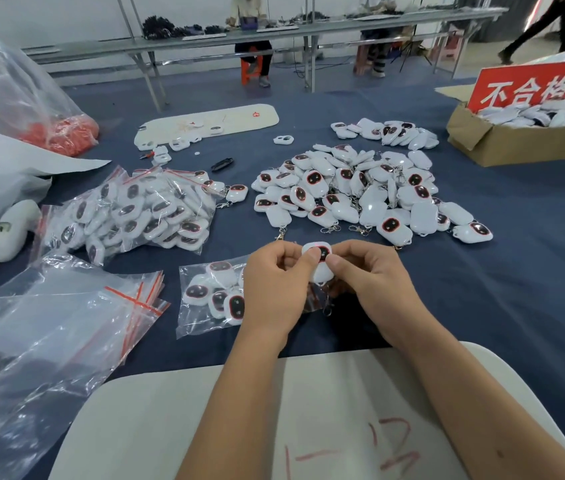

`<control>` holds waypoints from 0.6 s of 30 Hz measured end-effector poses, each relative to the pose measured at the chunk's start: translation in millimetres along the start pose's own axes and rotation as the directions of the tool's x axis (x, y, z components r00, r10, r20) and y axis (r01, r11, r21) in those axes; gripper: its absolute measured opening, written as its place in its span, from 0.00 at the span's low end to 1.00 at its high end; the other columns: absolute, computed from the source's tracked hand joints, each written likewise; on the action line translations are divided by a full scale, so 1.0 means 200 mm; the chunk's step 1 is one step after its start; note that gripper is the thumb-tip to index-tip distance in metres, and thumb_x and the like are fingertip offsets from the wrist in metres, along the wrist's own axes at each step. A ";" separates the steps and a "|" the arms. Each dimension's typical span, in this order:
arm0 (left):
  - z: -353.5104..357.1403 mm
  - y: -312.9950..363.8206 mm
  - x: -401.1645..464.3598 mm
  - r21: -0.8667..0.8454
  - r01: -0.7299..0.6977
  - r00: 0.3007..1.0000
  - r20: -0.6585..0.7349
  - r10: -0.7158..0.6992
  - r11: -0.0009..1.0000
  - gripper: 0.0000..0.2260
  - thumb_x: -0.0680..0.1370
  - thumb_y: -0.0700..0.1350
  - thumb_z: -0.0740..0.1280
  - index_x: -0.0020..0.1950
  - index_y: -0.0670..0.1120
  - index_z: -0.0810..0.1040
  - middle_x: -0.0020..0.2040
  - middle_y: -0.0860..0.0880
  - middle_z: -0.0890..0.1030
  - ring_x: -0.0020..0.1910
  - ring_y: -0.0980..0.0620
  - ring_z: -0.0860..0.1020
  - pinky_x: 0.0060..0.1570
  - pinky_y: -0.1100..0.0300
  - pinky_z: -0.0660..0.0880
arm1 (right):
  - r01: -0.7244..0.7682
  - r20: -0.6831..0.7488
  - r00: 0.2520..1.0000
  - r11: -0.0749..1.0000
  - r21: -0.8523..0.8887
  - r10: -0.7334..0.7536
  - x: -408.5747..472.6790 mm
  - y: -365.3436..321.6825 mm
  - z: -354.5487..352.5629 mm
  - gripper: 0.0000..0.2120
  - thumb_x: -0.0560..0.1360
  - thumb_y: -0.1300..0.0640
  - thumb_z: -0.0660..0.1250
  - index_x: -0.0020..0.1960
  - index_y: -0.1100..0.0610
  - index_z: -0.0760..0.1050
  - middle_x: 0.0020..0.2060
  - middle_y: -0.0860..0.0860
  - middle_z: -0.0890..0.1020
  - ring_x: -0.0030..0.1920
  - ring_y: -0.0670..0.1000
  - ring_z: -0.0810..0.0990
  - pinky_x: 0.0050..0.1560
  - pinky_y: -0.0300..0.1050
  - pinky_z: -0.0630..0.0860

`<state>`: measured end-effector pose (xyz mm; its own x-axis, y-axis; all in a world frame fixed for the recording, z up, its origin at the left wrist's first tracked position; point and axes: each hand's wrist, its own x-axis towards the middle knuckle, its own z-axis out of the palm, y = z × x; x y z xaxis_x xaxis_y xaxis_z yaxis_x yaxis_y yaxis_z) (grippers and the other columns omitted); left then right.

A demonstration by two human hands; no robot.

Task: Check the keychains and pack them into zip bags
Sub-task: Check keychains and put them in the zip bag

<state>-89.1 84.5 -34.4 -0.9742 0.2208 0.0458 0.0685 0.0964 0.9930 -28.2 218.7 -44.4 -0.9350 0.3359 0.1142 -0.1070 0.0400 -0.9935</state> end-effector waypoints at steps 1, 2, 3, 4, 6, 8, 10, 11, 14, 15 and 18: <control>0.00 0.00 0.00 0.006 0.002 1.000 0.008 -0.002 1.000 0.07 0.78 0.48 0.74 0.43 0.45 0.84 0.41 0.42 0.85 0.39 0.48 0.81 0.47 0.42 0.81 | 0.000 -0.001 1.000 1.000 -0.008 0.000 0.00 0.00 0.00 0.09 0.82 0.61 0.68 0.48 0.53 0.86 0.39 0.54 0.87 0.37 0.51 0.83 0.40 0.43 0.80; 0.00 0.00 0.00 0.011 0.008 1.000 0.020 -0.008 1.000 0.08 0.79 0.48 0.74 0.44 0.45 0.83 0.42 0.42 0.85 0.39 0.49 0.81 0.48 0.42 0.81 | -0.005 -0.004 1.000 1.000 -0.009 0.005 0.00 0.00 0.00 0.09 0.82 0.60 0.68 0.48 0.53 0.86 0.39 0.53 0.87 0.37 0.52 0.83 0.41 0.43 0.80; -0.01 0.00 0.00 0.014 0.011 0.999 0.035 -0.012 1.000 0.08 0.79 0.48 0.73 0.44 0.44 0.83 0.42 0.41 0.85 0.39 0.49 0.81 0.48 0.43 0.81 | -0.008 -0.005 1.000 1.000 -0.009 0.008 0.00 -0.01 0.00 0.08 0.82 0.60 0.69 0.48 0.52 0.86 0.38 0.53 0.87 0.37 0.52 0.83 0.41 0.43 0.80; -0.01 0.00 0.00 0.021 0.011 0.999 0.047 -0.012 1.000 0.09 0.79 0.48 0.73 0.45 0.44 0.83 0.43 0.41 0.85 0.40 0.48 0.81 0.48 0.43 0.81 | -0.011 -0.003 1.000 1.000 -0.015 0.011 0.00 -0.01 0.00 0.08 0.82 0.60 0.69 0.48 0.52 0.85 0.38 0.53 0.87 0.37 0.52 0.83 0.41 0.43 0.80; -0.02 0.00 0.00 0.033 0.010 0.998 0.057 -0.012 0.999 0.08 0.79 0.48 0.73 0.45 0.43 0.83 0.43 0.41 0.85 0.42 0.45 0.83 0.48 0.45 0.82 | -0.007 0.006 1.000 0.999 -0.033 0.007 -0.01 -0.01 0.00 0.08 0.82 0.60 0.69 0.48 0.53 0.85 0.38 0.53 0.87 0.37 0.52 0.83 0.41 0.43 0.80; -0.03 0.01 0.00 0.020 0.017 0.998 0.068 -0.018 1.000 0.08 0.80 0.48 0.73 0.46 0.44 0.83 0.44 0.42 0.86 0.42 0.45 0.83 0.44 0.51 0.82 | -0.009 0.004 1.000 1.000 -0.027 0.009 -0.01 -0.01 0.00 0.07 0.82 0.61 0.69 0.49 0.54 0.85 0.39 0.55 0.87 0.37 0.53 0.83 0.41 0.42 0.80; -0.04 0.01 0.00 0.022 0.015 0.997 0.081 -0.017 1.000 0.07 0.79 0.48 0.73 0.46 0.44 0.83 0.44 0.41 0.86 0.43 0.43 0.84 0.46 0.48 0.82 | -0.014 0.007 1.000 1.000 -0.022 0.014 -0.01 -0.02 0.00 0.07 0.82 0.61 0.69 0.49 0.55 0.85 0.39 0.55 0.87 0.37 0.51 0.83 0.40 0.41 0.80; -0.04 0.00 0.00 0.029 0.010 0.997 0.081 -0.012 1.000 0.07 0.79 0.47 0.73 0.46 0.44 0.83 0.44 0.41 0.86 0.45 0.40 0.84 0.48 0.46 0.82 | -0.013 0.010 1.000 0.999 -0.032 0.014 -0.01 -0.02 0.00 0.08 0.82 0.61 0.69 0.48 0.54 0.85 0.38 0.54 0.87 0.37 0.51 0.82 0.40 0.41 0.80; -0.03 0.00 0.00 -0.003 0.025 0.996 0.086 -0.024 1.000 0.07 0.80 0.48 0.73 0.48 0.44 0.83 0.44 0.41 0.86 0.43 0.41 0.85 0.42 0.51 0.83 | -0.008 0.000 1.000 1.000 -0.025 0.008 -0.01 -0.02 0.01 0.07 0.83 0.61 0.68 0.50 0.54 0.85 0.39 0.55 0.87 0.37 0.53 0.83 0.41 0.43 0.80; -0.03 0.00 0.00 -0.035 0.043 0.994 0.102 -0.039 0.998 0.07 0.80 0.47 0.73 0.48 0.44 0.83 0.45 0.42 0.86 0.41 0.45 0.85 0.38 0.57 0.82 | -0.005 -0.005 1.000 1.000 -0.012 0.005 -0.01 -0.02 0.01 0.08 0.83 0.61 0.68 0.51 0.54 0.85 0.40 0.55 0.87 0.38 0.53 0.83 0.41 0.43 0.80; -0.04 0.00 0.00 -0.075 0.053 0.989 0.142 -0.042 0.996 0.05 0.81 0.45 0.72 0.49 0.44 0.84 0.44 0.44 0.86 0.39 0.52 0.83 0.37 0.64 0.80 | 0.007 -0.020 1.000 1.000 -0.027 -0.007 -0.02 -0.03 0.01 0.08 0.83 0.59 0.68 0.51 0.52 0.86 0.38 0.52 0.86 0.36 0.50 0.82 0.39 0.41 0.79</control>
<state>-90.1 76.3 -34.4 -0.9359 0.3521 -0.0120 0.0002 0.0346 0.9994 -25.5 215.5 -39.1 -0.9272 0.3544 0.1215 -0.1043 0.0674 -0.9923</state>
